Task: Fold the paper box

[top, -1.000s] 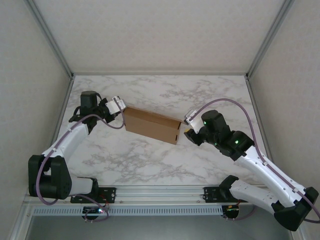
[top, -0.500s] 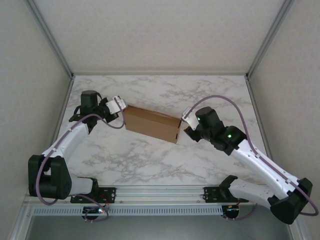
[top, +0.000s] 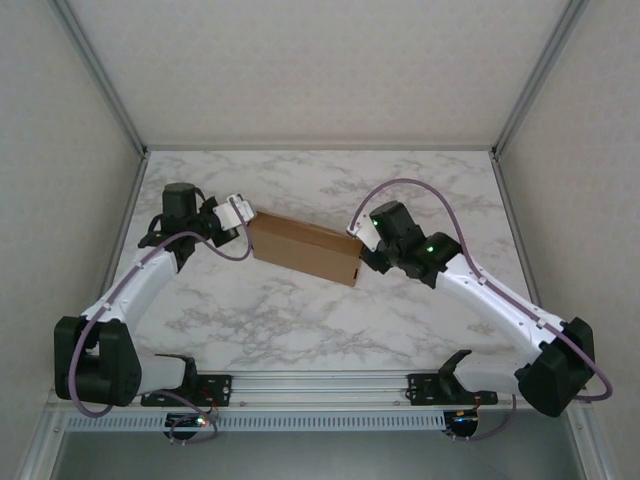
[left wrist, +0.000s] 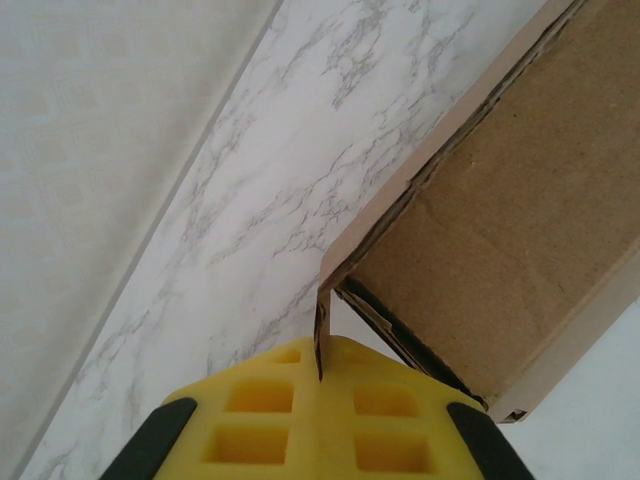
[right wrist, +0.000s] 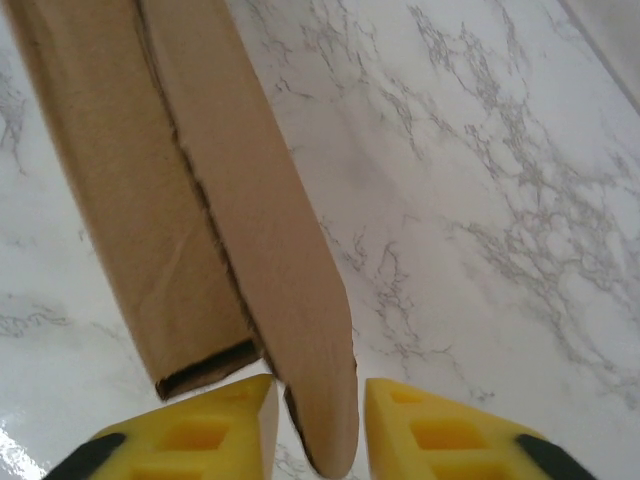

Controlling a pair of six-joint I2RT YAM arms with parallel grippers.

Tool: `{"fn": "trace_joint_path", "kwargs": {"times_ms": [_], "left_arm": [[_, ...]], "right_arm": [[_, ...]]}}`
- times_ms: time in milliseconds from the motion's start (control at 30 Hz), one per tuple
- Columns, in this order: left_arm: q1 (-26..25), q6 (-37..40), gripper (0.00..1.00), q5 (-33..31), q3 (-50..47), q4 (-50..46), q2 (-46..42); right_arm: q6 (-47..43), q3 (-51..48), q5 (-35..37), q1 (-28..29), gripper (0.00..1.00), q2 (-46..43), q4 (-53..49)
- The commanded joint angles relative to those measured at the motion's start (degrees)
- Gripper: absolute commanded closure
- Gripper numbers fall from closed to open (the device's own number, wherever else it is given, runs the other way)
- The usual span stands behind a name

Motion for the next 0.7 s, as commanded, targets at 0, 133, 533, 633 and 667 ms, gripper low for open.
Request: {"fn": "trace_joint_path", "kwargs": {"times_ms": [0,133,533,633,667], "left_arm": [[-0.62,-0.78,1.0,-0.39,-1.65,1.25,-1.76],[-0.71,-0.9,1.0,-1.4,-2.43,1.95,-2.5],[-1.08,-0.44,1.0,-2.2,-1.55,1.36,-1.78],[-1.11,-0.48,1.0,-2.35,-1.55,1.58,-1.84],[-1.18,-0.62,1.0,-2.37,-1.47,1.58,-1.84]], "right_arm": [[-0.34,1.82,2.19,-0.58,0.75,0.94,0.64],[-0.54,1.04,3.09,-0.87,0.75,0.42,0.66],[-1.31,-1.93,2.47,-1.42,0.73,-3.45,0.74],[-1.31,-1.45,1.99,-1.49,0.73,-2.18,0.78],[-1.29,-1.45,1.94,-1.46,0.73,-1.65,0.75]]}}
